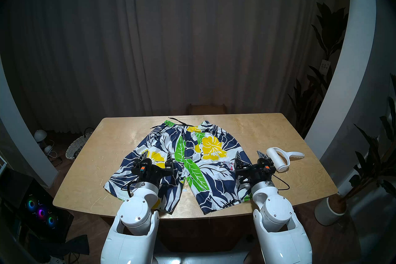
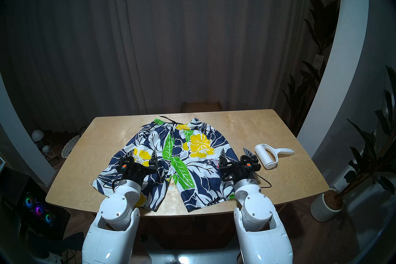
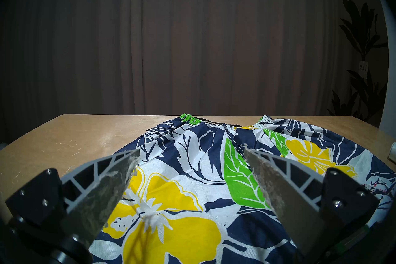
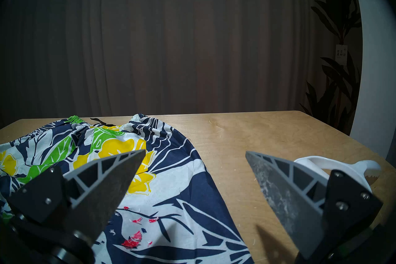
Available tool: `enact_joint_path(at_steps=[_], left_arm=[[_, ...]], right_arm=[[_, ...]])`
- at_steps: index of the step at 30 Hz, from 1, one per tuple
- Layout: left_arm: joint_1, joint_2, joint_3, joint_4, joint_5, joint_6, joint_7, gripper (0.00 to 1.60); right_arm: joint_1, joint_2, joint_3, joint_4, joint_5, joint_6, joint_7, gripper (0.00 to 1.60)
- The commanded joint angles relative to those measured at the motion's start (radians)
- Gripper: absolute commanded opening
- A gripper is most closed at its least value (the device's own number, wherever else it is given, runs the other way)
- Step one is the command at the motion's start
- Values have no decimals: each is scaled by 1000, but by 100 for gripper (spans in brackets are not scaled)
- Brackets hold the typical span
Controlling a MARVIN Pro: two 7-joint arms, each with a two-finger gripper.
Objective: Remove lint and debris from pants with a lint roller
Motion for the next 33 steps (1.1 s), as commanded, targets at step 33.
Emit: enact_joint_path(at_steps=[33], left_arm=[[7, -18, -43, -43, -85, 3, -25, 160]], right_arm=[[55, -82, 290, -230, 1063, 595, 20, 160]])
